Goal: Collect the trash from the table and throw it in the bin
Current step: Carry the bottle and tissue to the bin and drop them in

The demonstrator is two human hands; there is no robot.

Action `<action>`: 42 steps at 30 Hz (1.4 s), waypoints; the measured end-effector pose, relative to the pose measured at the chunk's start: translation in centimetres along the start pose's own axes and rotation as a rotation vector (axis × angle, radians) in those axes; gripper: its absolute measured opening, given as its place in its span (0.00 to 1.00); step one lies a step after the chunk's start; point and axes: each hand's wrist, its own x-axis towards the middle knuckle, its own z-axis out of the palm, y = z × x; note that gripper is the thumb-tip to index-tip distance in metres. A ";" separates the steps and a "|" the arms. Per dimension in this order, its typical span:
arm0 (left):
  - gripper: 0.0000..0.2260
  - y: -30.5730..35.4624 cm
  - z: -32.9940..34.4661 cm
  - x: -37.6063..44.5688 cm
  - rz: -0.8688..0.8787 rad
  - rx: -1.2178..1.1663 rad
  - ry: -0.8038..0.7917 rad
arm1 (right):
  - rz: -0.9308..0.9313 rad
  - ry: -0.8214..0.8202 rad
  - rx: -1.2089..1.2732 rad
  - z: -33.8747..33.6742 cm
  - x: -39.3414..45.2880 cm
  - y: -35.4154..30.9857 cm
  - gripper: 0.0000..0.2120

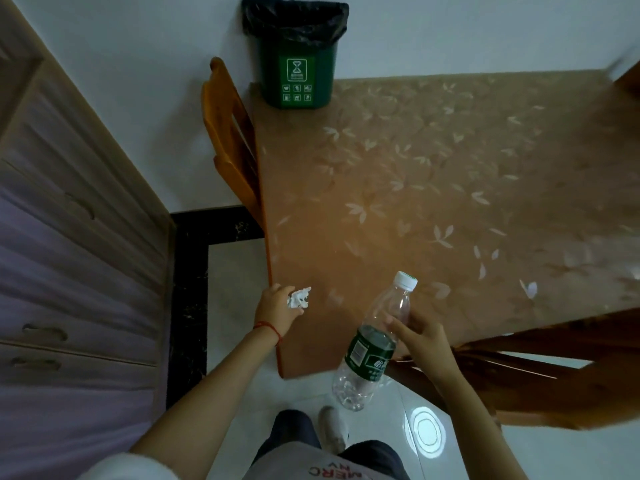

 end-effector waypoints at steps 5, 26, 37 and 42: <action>0.12 0.1 0.6 1.0 0.014 -0.006 0.030 | -0.038 0.019 -0.056 -0.8 -0.3 0.2 0.27; 0.04 -2.2 -1.3 -4.8 -0.318 -0.689 0.318 | -0.056 -0.216 -0.168 2.3 3.1 -1.5 0.20; 0.01 -4.8 -3.7 -13.2 -0.377 -0.830 0.682 | -0.089 -0.586 -0.236 8.7 5.1 -2.3 0.12; 0.05 -6.7 -4.4 -16.4 -0.444 -0.853 0.788 | -0.077 -0.696 -0.218 12.2 4.8 -2.6 0.12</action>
